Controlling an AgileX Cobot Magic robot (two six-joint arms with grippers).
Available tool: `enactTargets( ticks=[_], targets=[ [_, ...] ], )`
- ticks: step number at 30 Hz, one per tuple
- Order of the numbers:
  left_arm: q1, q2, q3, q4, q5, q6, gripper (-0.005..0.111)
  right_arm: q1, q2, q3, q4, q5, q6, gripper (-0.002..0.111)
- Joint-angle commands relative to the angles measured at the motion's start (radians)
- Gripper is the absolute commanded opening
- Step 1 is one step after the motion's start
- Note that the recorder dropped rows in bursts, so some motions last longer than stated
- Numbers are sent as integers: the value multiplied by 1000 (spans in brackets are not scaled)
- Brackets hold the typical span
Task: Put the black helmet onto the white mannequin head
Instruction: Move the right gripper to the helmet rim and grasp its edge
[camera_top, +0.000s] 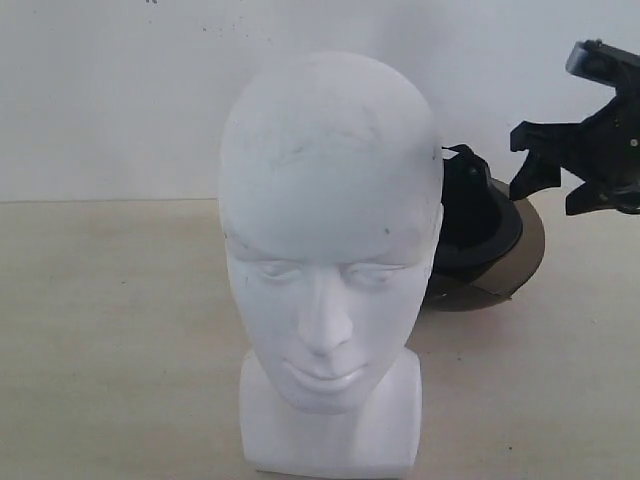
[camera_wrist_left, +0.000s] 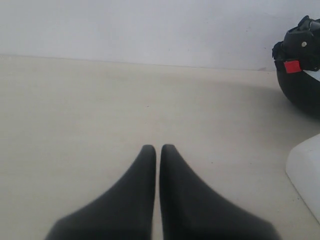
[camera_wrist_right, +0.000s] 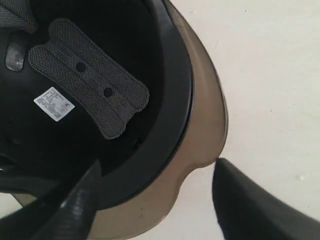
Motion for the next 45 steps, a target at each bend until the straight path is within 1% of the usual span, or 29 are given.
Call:
enactTargets(
  ticks=[1,4,5,18,22,23,25,28,30,31,34,35,36,37,39,41,43,45],
  targets=[
    [-4,-1,3,1,-1,-8,4,-1,29,-12,69,4,0,63],
    [-4,-1,3,1,-1,-8,4,-1,61,-12,135,-16,0,55],
    [-4,-1,3,1,-1,-8,4,-1,70,-14,150,-23,0,55],
    [-4,-1,3,1,-1,-8,4,-1,181,-14,167,-111,8,55],
    [-4,-1,3,1,-1,-8,4,-1,195,-30,169,-110,36,54],
    [-4,-1,3,1,-1,-8,4,-1,195,-35,169,-109,46,52],
    [-4,-1,3,1,-1,-8,4,-1,195,-45,169,-108,54,42],
    [-4,-1,3,1,-1,-8,4,-1,195,-54,169,-106,56,23],
    [-4,-1,3,1,-1,-8,4,-1,195,-54,169,-113,56,16],
    [-4,-1,3,1,-1,-8,4,-1,195,-54,169,-113,56,15],
    [-4,-1,3,1,-1,-8,4,-1,195,-54,167,-113,56,15],
    [-4,-1,3,1,-1,-8,4,-1,195,-54,167,-113,56,17],
    [-4,-1,3,1,-1,-8,4,-1,195,-54,167,-118,56,22],
    [-4,-1,3,1,-1,-8,4,-1,195,-54,167,-118,56,29],
    [-4,-1,3,1,-1,-8,4,-1,195,-54,167,-118,56,48],
    [-4,-1,3,1,-1,-8,4,-1,195,-54,167,-118,56,59],
    [-4,-1,3,1,-1,-8,4,-1,195,-54,167,-121,63,57],
    [-4,-1,3,1,-1,-8,4,-1,203,-54,170,-122,68,51]
  ],
)
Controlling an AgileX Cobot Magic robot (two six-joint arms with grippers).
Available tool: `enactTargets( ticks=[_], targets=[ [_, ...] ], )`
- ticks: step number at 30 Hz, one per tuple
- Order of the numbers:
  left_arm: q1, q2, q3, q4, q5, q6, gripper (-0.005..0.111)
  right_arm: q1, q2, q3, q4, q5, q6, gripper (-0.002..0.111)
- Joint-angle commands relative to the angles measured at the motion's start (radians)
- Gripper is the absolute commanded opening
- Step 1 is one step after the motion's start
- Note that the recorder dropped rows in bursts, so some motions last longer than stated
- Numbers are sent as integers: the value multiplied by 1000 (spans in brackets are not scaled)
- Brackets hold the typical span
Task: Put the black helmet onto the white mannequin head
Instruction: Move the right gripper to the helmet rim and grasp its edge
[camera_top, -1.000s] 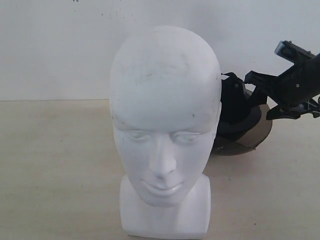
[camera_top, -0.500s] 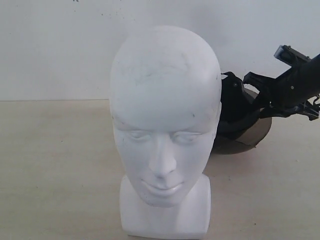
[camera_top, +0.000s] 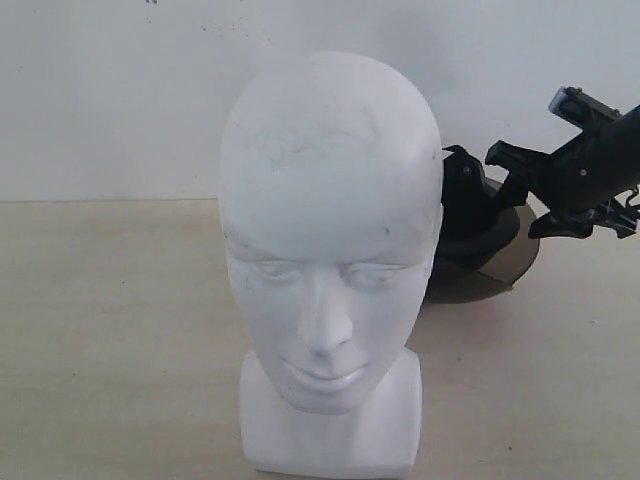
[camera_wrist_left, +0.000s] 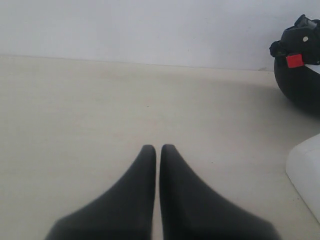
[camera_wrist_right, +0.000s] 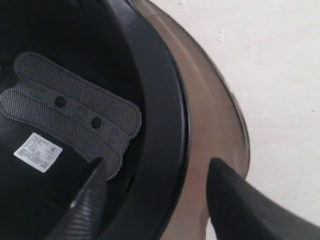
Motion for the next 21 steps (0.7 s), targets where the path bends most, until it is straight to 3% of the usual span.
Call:
enactTargets(
  ticks=[1,8,9,11,12,21],
  targets=[
    [-4,-1,3,1,-1,-8,4,-1,13,-5,4,-8,6,47],
    [-4,-1,3,1,-1,-8,4,-1,75,-5,23,-18,6,42],
    [-4,-1,3,1,-1,-8,4,-1,75,-5,23,-18,6,37],
    [-4,-1,3,1,-1,-8,4,-1,75,-5,19,-18,-17,5],
    [-4,-1,3,1,-1,-8,4,-1,75,-5,19,-16,-17,0],
    [-4,-1,3,1,-1,-8,4,-74,-5,-5,-297,112,115,0]
  ],
)
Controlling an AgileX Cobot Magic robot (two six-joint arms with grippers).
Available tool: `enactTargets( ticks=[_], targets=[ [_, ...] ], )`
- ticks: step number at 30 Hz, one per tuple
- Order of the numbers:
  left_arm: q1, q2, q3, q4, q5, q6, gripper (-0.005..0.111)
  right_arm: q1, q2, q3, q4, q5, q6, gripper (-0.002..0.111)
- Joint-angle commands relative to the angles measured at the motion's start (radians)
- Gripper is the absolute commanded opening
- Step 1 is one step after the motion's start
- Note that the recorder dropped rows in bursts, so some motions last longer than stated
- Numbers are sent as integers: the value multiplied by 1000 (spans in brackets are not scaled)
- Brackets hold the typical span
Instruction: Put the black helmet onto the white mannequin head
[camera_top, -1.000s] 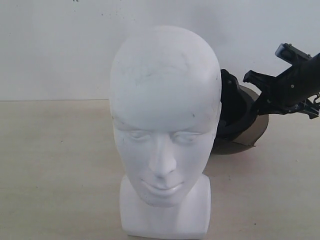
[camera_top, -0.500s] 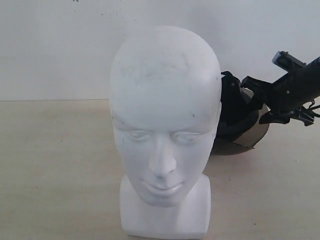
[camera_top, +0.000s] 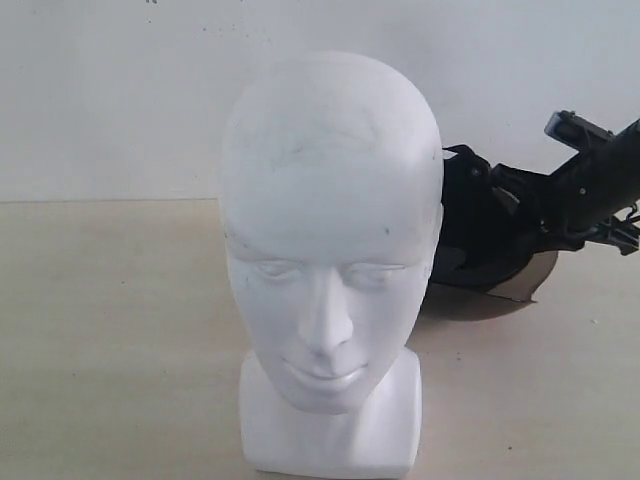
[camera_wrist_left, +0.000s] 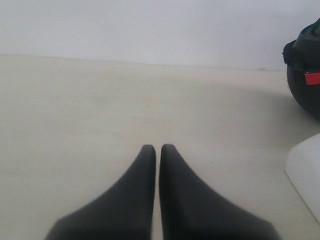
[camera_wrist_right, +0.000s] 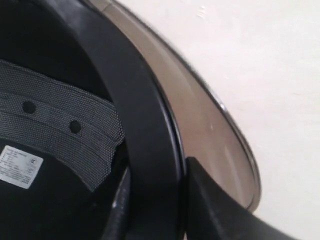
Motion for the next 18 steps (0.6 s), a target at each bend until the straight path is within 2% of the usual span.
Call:
enactTargets(
  ticks=[1,3,5,9,18],
  targets=[
    [-4,-1,3,1,-1,-8,4,-70,-70,2,-231,98,88,0],
    [-4,-1,3,1,-1,-8,4,-111,-130,18,-317,158,122,0],
    [-4,-1,3,1,-1,-8,4,-147,-221,105,-310,105,133,0],
    [-4,-1,3,1,-1,-8,4,-144,-394,318,-294,22,145,0],
    [-4,-1,3,1,-1,-8,4,-144,-400,343,-291,6,120,1]
  ],
)
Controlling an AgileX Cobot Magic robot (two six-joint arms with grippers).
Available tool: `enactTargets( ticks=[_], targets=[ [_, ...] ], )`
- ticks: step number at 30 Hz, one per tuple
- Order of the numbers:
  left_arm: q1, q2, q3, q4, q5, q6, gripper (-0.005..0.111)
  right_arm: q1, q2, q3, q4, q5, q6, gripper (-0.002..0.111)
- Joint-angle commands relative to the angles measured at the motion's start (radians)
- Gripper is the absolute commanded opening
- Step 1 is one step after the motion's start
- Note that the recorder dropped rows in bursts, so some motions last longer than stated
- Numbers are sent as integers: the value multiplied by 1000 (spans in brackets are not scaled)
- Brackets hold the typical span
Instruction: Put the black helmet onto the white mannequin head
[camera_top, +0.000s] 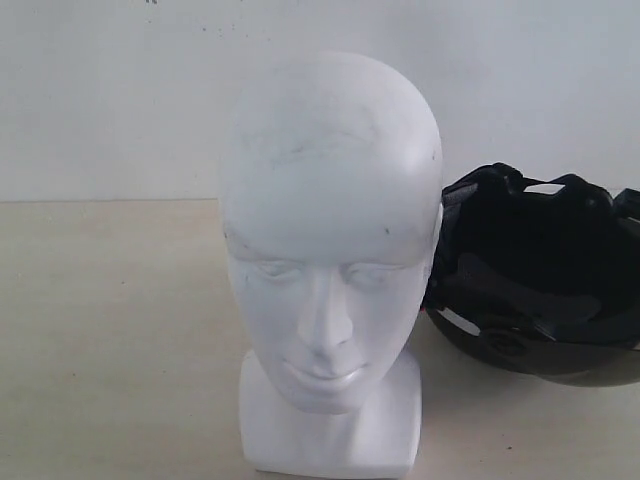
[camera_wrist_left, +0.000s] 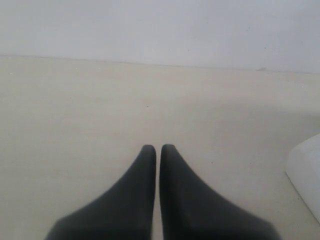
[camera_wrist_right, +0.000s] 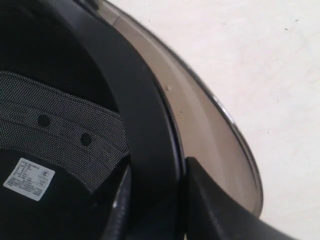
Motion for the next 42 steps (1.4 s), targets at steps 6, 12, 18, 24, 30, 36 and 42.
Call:
enactTargets(
  ticks=[6,12,18,24,30,36,42],
  targets=[
    [-4,-1,3,1,-1,-8,4,0,-8,1,-7,-2,-42,32],
    [-4,-1,3,1,-1,-8,4,0,-8,1,-5,-1,-31,56],
    [-4,-1,3,1,-1,-8,4,0,-22,1,13,4,-31,56],
    [-4,-1,3,1,-1,-8,4,-5,-91,1,-12,17,-31,56],
    [-4,-1,3,1,-1,-8,4,-5,-159,1,-31,26,-31,56],
    [-4,-1,3,1,-1,-8,4,-5,-220,-9,-41,48,-197,56],
    [-4,-1,3,1,-1,-8,4,21,-230,-108,120,242,-481,56]
  ],
)
